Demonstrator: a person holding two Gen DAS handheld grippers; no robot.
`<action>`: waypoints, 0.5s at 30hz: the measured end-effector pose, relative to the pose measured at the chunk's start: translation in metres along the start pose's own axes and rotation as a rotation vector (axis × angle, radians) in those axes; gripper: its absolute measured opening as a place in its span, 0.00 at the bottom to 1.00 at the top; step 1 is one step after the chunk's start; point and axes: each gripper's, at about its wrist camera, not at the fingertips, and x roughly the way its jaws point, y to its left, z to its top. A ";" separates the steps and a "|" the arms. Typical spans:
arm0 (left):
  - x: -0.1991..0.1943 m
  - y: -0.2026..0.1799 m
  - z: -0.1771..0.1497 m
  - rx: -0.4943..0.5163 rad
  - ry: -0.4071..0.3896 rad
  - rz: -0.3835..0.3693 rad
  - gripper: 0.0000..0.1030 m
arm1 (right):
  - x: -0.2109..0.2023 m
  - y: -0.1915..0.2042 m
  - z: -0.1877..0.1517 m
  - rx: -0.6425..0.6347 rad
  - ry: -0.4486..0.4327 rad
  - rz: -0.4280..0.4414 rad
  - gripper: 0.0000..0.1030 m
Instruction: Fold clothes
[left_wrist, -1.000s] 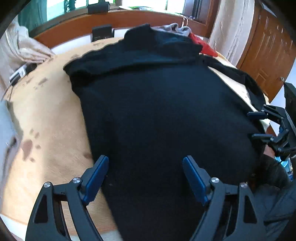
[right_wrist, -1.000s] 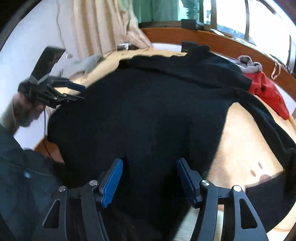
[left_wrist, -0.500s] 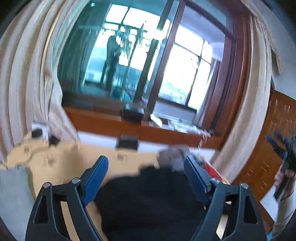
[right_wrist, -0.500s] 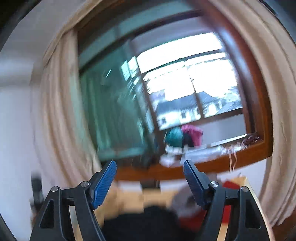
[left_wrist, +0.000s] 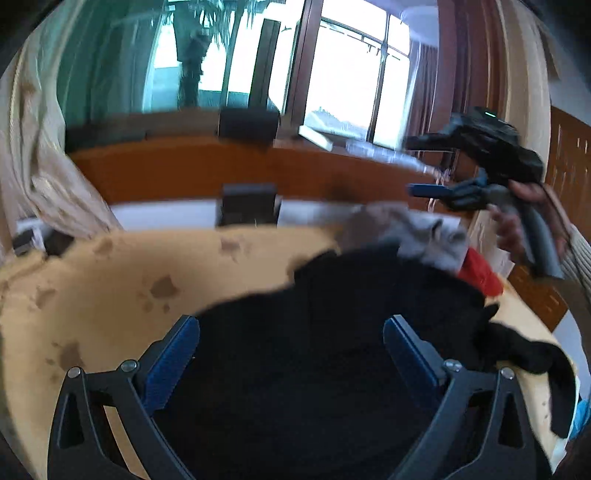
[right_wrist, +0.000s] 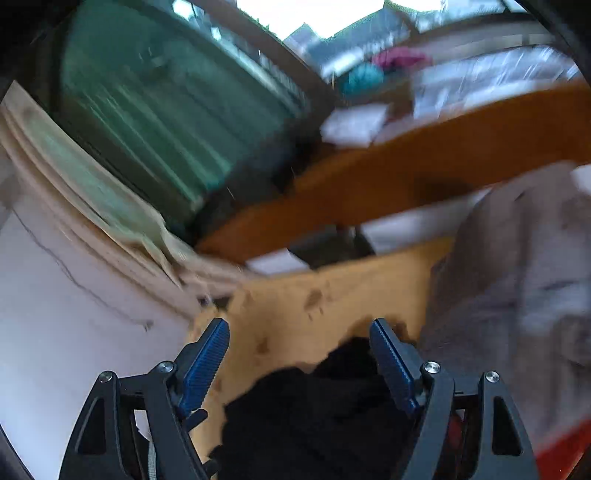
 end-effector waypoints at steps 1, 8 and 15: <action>0.004 0.001 -0.006 -0.007 0.024 -0.005 0.98 | 0.017 -0.003 0.003 -0.020 0.040 -0.017 0.78; 0.035 0.036 -0.028 -0.203 0.200 0.005 0.98 | 0.090 -0.059 -0.027 0.112 0.229 -0.021 0.78; 0.039 0.033 -0.032 -0.206 0.213 0.028 0.98 | 0.092 -0.026 -0.028 0.039 0.290 0.287 0.78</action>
